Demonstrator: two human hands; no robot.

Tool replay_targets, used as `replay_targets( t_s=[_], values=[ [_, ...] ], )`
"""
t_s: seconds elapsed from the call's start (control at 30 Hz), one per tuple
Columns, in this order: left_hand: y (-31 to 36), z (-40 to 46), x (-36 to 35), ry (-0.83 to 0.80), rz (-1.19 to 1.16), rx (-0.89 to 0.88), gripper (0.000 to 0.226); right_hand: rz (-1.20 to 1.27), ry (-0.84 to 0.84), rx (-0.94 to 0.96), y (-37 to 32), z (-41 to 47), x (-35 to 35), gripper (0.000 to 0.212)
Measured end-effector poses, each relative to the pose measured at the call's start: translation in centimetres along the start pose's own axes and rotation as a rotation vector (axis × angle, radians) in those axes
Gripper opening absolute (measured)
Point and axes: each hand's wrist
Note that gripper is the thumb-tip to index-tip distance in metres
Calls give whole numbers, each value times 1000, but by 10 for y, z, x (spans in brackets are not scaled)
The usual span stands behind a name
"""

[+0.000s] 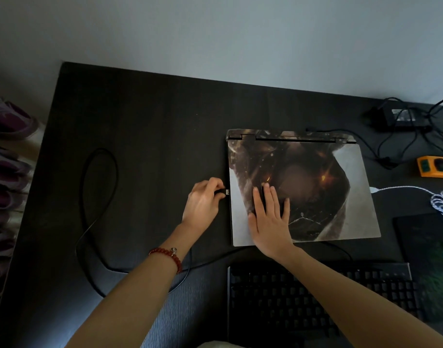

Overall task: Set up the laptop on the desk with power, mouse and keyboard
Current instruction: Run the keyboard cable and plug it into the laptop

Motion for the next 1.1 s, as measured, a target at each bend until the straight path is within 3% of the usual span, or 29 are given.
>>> replay_targets(
  t_s=[0.6,0.73,0.83,0.97,1.03,1.1],
  values=[
    [3,2,0,-11,65,-32,14,-1,1,7,0,1,-2,58],
    [17,-1,-1,-67,51,129,27,90,-62,72,10,1,5,60],
    [39,-24,-1,27,75,231,37,292,-82,122,27,-13,20,55],
    [63,-87,-4,168,199,155,28,500,85,-103,73,-73,21,44],
    [70,-119,-15,68,186,158,30,450,164,-246,109,-112,11,43],
    [71,-141,-28,-115,153,282,43,399,188,-439,147,-141,2,45]
  ],
)
Point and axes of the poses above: each hand's wrist, its own z-axis towards the middle knuckle, its own x-axis out of the back of the hand, y = z × x, and after that the axes turned 7 degrees about -y, right-handed
